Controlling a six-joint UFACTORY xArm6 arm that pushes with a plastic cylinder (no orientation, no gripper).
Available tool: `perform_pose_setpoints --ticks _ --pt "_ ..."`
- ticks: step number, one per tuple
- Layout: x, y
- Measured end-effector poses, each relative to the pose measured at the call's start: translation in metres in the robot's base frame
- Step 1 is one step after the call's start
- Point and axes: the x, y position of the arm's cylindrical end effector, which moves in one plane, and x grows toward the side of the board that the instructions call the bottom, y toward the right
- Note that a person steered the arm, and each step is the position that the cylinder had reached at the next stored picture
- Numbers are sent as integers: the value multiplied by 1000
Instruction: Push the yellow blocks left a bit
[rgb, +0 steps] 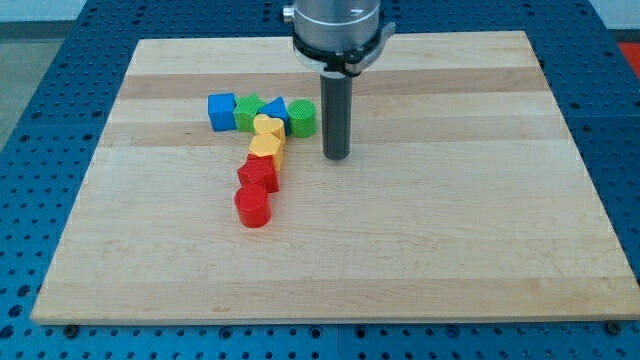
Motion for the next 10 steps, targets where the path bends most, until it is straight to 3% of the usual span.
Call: perform_pose_setpoints --ticks 6,10 --pt "-8 -65" --pt "-16 -51"
